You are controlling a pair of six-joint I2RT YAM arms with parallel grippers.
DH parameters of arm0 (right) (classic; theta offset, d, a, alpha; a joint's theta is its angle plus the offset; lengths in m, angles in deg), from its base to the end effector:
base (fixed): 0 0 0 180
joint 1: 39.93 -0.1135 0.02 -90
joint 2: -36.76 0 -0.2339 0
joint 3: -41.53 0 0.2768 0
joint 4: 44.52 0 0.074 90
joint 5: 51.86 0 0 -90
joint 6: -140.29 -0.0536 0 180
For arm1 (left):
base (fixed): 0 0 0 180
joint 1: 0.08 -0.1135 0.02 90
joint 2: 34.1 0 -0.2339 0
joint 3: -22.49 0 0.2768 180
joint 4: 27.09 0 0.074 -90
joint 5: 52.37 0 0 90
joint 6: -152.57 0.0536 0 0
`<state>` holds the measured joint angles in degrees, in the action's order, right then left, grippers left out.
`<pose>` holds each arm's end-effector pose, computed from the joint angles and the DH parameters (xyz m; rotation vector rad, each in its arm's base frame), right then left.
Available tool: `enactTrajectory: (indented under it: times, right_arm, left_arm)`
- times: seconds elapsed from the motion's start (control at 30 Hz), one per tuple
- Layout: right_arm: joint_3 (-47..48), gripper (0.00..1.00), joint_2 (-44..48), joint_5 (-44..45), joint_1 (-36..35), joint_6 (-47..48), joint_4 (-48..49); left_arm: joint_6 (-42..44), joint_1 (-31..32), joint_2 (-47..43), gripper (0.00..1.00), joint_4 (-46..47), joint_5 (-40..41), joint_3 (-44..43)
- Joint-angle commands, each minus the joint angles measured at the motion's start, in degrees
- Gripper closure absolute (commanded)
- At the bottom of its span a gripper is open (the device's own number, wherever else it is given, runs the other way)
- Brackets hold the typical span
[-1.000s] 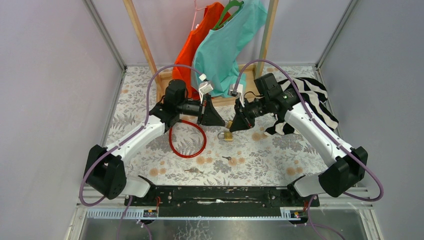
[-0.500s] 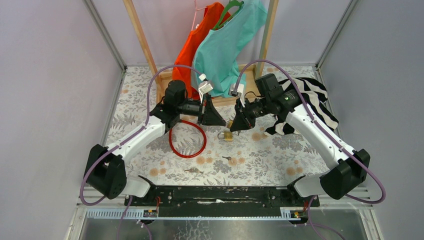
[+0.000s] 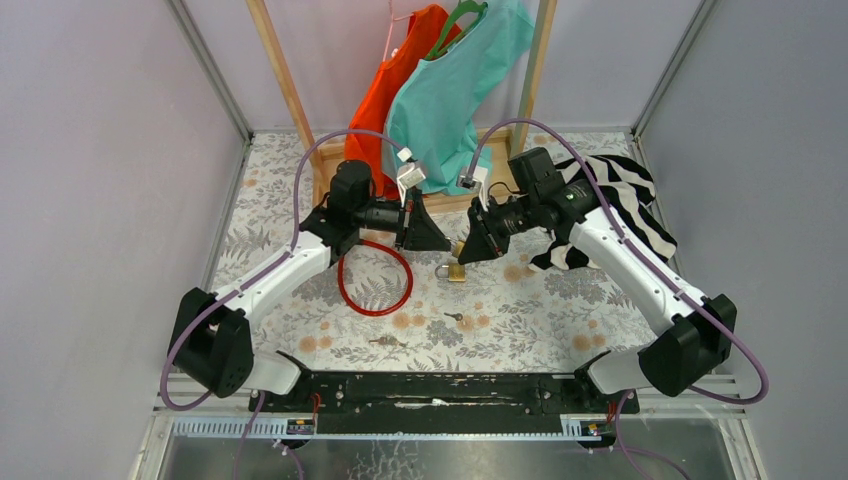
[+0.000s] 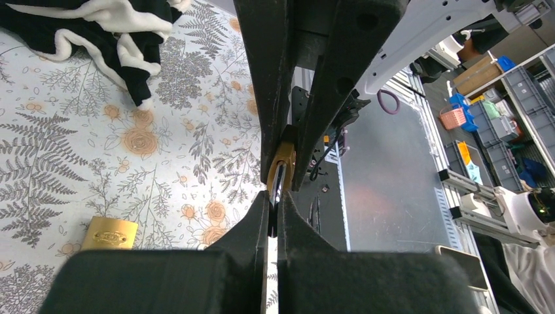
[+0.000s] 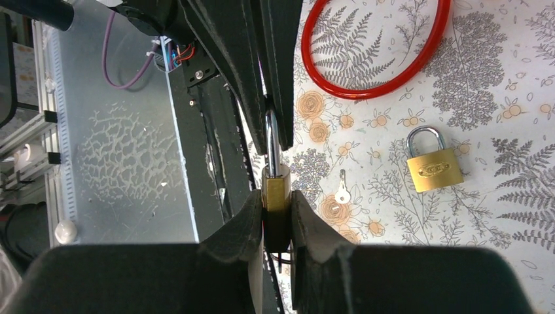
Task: Lock with the key
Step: Lock the lock.
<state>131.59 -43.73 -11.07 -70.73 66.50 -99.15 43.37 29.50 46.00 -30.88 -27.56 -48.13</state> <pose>0.2638 0.2045 0.3130 -1.2795 1.8806 1.1325 0.2775 -0.2135 0.2762 1.0416 1.6645 -1.5929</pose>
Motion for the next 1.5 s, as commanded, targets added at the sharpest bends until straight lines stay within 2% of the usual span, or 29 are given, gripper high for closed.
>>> enactTrajectory:
  times: [0.0,0.57,0.83,1.0,1.2,1.33,1.47]
  right_arm:
    - [6.54,1.00,-1.95,-7.11,-1.71,-5.96,22.87]
    - [7.01,1.00,-3.54,-9.69,-1.71,-4.49,22.05]
    - [5.71,1.00,-1.03,-3.62,-0.88,2.74,17.23]
    - [5.65,1.00,0.77,-0.45,-0.13,13.38,9.32]
    - [4.21,1.00,1.91,1.49,-0.08,19.46,4.46]
    - [1.88,1.00,3.61,2.45,-0.09,21.15,3.55]
    - [-0.24,1.00,5.79,2.43,0.53,21.91,3.23]
  left_arm:
    - [3.22,6.81,1.71,1.00,-1.93,-1.62,0.24]
    - [8.24,10.05,3.30,1.00,-6.94,-3.11,-1.46]
    - [11.64,10.14,3.18,1.00,-10.24,-3.40,-1.95]
    - [13.99,10.14,2.30,1.00,-12.71,-4.17,-2.29]
    - [14.14,10.19,2.05,1.00,-13.07,-4.81,-2.68]
    - [13.57,9.16,1.50,0.92,-12.65,-5.21,-2.82]
    - [9.10,6.78,0.38,0.83,-7.33,-5.82,-1.07]
